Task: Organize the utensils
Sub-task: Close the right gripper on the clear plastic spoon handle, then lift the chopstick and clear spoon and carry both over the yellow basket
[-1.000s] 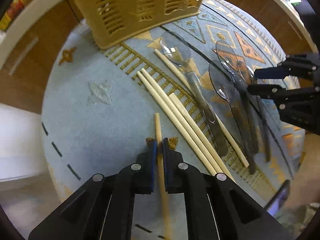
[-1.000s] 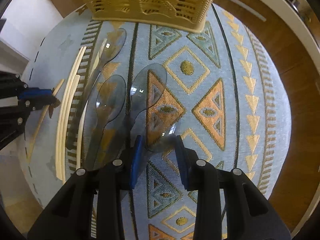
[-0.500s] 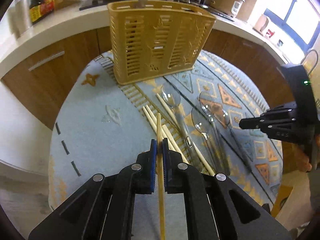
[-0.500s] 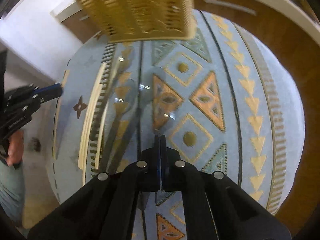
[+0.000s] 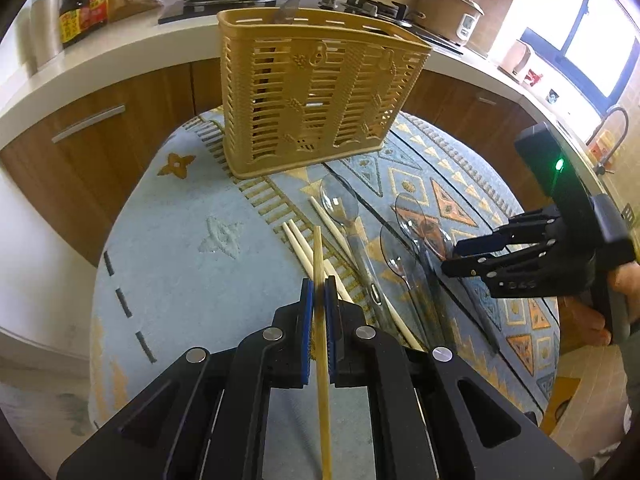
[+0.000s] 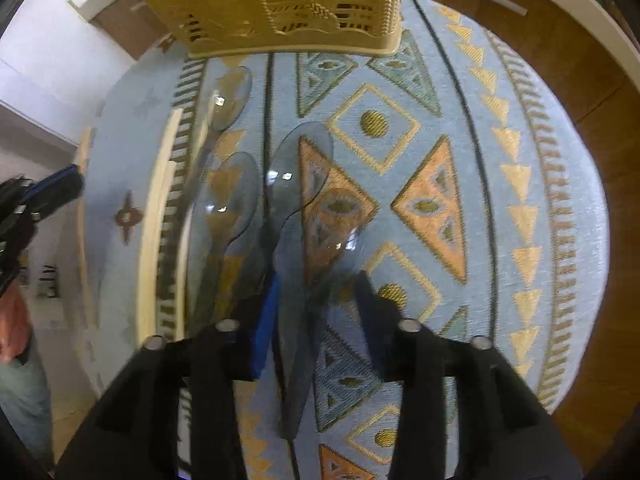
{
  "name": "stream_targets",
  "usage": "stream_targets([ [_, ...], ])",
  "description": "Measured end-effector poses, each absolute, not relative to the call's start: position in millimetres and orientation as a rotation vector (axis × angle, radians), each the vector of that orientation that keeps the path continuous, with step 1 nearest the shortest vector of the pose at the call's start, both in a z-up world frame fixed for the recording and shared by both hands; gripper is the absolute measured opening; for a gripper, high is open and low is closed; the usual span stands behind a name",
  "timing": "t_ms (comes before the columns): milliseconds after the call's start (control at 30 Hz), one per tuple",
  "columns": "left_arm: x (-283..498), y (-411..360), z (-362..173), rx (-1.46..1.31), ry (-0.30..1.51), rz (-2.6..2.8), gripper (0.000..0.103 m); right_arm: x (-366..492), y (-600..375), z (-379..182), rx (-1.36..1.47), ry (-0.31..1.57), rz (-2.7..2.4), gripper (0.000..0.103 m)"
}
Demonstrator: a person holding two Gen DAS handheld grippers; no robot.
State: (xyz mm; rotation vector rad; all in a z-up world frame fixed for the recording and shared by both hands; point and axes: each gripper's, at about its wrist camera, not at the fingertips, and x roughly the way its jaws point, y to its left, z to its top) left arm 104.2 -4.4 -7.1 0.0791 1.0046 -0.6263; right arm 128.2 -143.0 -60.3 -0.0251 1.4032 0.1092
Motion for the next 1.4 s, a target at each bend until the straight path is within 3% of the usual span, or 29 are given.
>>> stream_targets([
  [233, 97, -3, 5, 0.062, 0.947, -0.618, 0.004, 113, -127, -48, -0.035, 1.324, 0.128, 0.008],
  [300, 91, -3, 12, 0.072, 0.920, -0.612, 0.004, 101, -134, -38, 0.011, 1.288, 0.155, 0.000],
  [667, 79, -2, 30, 0.038, 0.869, -0.622, 0.004, 64, -165, -36, 0.115, 1.234, 0.242, 0.001],
  [767, 77, -3, 31, 0.034, 0.862, -0.631, 0.004, 62, -174, -33, 0.134, 1.263, 0.263, 0.005],
  [900, 76, -2, 31, 0.037, 0.852, -0.641, 0.004, 68, -172, -36, 0.105, 1.294, 0.249, 0.028],
  [1400, 79, 5, 28, 0.047, 0.850, -0.670, 0.004, 102, -155, -54, 0.007, 1.474, 0.180, 0.028],
])
